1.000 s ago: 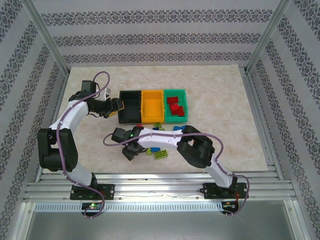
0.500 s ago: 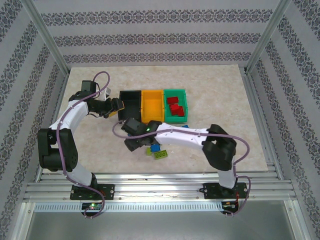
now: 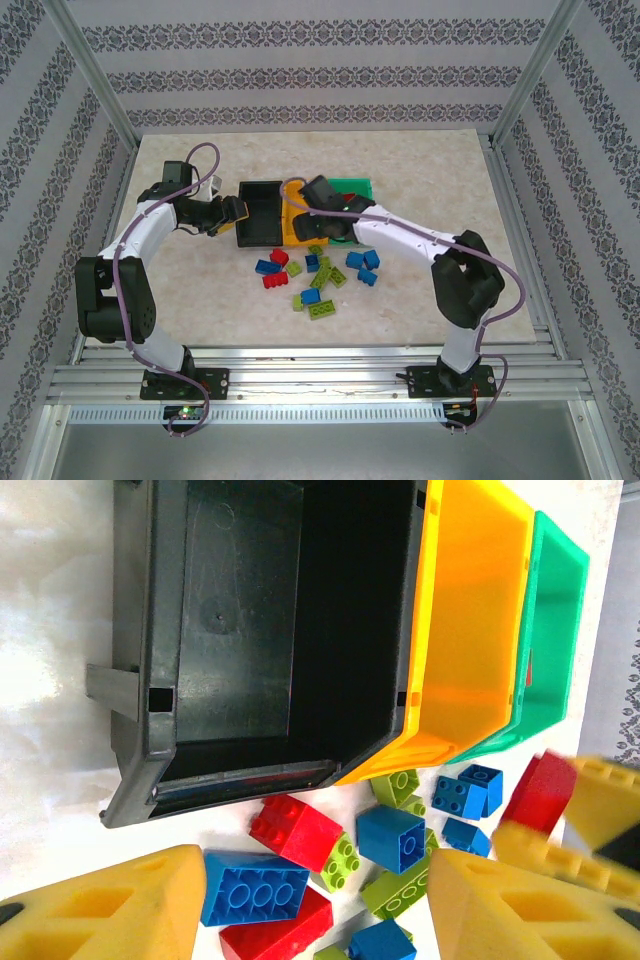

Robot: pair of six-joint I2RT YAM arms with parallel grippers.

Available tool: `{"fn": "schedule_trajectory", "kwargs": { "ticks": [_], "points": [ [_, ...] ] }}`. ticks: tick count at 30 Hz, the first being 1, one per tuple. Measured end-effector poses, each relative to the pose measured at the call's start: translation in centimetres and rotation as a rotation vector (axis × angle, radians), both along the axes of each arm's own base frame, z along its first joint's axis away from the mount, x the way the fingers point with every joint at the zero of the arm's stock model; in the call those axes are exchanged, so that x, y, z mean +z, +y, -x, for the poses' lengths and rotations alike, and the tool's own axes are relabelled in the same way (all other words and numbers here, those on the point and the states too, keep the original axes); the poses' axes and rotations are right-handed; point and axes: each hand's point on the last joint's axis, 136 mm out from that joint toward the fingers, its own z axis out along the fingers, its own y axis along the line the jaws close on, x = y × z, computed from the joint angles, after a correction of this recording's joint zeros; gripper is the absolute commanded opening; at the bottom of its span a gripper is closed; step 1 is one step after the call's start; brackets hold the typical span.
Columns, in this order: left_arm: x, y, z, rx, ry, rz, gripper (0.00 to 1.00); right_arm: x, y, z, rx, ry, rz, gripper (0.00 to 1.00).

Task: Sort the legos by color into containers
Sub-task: Place the lego in the container, then rotate the lego at the bottom-center of the table.

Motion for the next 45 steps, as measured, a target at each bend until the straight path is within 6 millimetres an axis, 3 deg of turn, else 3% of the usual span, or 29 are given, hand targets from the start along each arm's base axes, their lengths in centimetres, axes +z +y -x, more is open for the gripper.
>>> {"fn": "schedule_trajectory", "kwargs": {
  "ticks": [6,10,14,18,24,29,38,45],
  "points": [
    [-0.1,0.0,0.1,0.0,0.003,0.0,0.6,-0.6,-5.1,-3.8,-0.129,0.005,0.01,0.66],
    [-0.1,0.0,0.1,0.0,0.003,0.0,0.6,-1.8,-7.3,-5.9,-0.18,0.02,0.029,0.71],
    [-0.1,0.0,0.1,0.0,0.003,0.0,0.6,-2.4,-8.1,-7.4,-0.197,0.022,0.038,0.74],
    [-0.1,0.0,0.1,0.0,0.003,0.0,0.6,-2.2,-7.9,-7.6,-0.191,0.016,0.034,0.79],
    [-0.1,0.0,0.1,0.0,0.003,0.0,0.6,-2.6,-7.9,-7.3,-0.178,0.019,0.035,0.79],
    [-0.2,0.0,0.1,0.0,0.004,0.0,0.6,-3.1,-8.5,-5.5,-0.165,0.035,0.032,0.79],
    [-1.7,-0.3,1.2,0.012,0.039,-0.016,0.6,-0.9,-9.5,-1.9,-0.135,-0.019,-0.02,0.79],
    [-2.9,-4.9,4.6,-0.081,0.047,-0.078,0.6,-1.0,-10.3,-0.2,-0.114,-0.05,-0.03,0.79]
  ]
}}
